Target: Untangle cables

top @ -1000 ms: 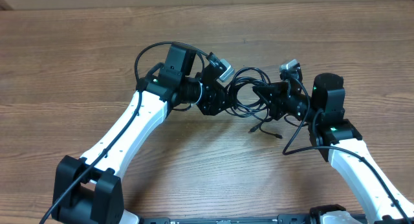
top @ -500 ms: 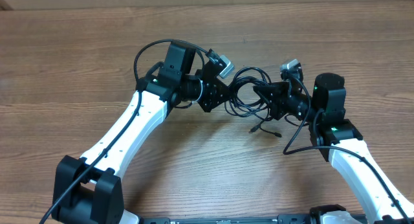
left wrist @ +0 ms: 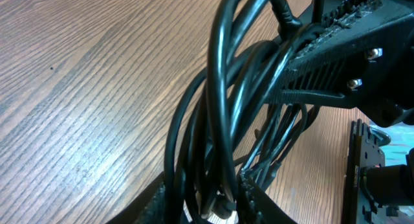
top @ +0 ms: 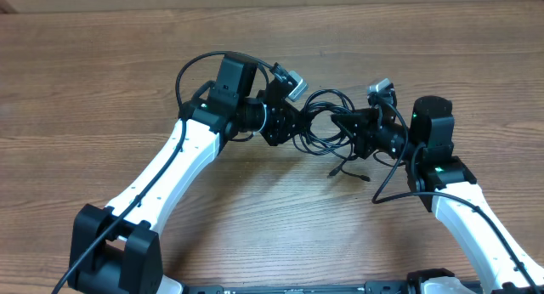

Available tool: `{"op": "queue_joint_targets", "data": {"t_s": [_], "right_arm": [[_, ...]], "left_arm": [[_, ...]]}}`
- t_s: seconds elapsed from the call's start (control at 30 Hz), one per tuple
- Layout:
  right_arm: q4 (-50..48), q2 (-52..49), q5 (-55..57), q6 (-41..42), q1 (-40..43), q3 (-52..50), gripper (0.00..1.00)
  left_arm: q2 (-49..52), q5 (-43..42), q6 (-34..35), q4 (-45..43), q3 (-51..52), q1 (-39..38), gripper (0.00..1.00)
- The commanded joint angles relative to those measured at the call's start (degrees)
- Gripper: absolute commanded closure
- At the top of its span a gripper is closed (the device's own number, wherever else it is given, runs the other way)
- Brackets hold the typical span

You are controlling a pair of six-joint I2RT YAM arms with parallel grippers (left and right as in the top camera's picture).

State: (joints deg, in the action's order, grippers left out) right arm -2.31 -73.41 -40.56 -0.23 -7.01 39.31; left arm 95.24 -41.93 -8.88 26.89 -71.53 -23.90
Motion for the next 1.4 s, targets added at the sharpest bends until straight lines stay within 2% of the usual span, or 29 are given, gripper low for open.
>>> {"op": "queue_joint_targets", "data": {"t_s": [0.0,0.33,0.5,0.53,0.6,0.7,0.77,1.27,1.3,1.37], "right_arm": [[-0.35,0.63,-2.01,-0.20,-0.07,0.83,0.96],[-0.15,0.63,-1.99,-0.20,-0.07,0.83,0.96],[-0.15,0.63,-1.95,-0.20,-0.07,0.83,0.96],[-0.15,0.63,-1.97,-0.20,-0.07,0.83,0.92],[-0.17,0.63,-1.95,-0.20,-0.07,0.83,0.75],[-0.15,0.63,-1.95,-0.20,-0.07,0.83,0.23],[-0.17,0.63,-1.92,-0.20,-0.04,0.83,0.00],[-0.15,0.63,-2.21,0.24,-0.07,0.83,0.00],[-0.15,0.63,-2.19,0.22,-0.07,0.83,0.01],[-0.15,0.63,-2.01,-0.33,-0.04,0.83,0.12]], "left_arm": [[-0.85,-1.16,0.46,-0.59,0.13,-0.17,0.74],[-0.85,-1.16,0.83,-0.70,0.13,-0.17,0.93],[-0.85,-1.16,0.83,-0.66,0.13,-0.17,0.96],[-0.85,-1.14,0.81,-0.61,0.13,-0.17,0.96],[-0.85,-1.14,0.81,-0.61,0.13,-0.15,0.96],[-0.85,-1.11,0.81,-0.61,0.13,-0.11,0.96],[-0.85,-0.96,0.81,-0.61,0.13,-0.11,0.96],[-0.85,2.01,0.83,-0.24,0.13,-0.11,0.96],[-0.85,1.88,0.81,-0.17,0.13,-0.11,0.96],[-0.85,1.25,0.81,-0.17,0.13,-0.11,0.96]]}}
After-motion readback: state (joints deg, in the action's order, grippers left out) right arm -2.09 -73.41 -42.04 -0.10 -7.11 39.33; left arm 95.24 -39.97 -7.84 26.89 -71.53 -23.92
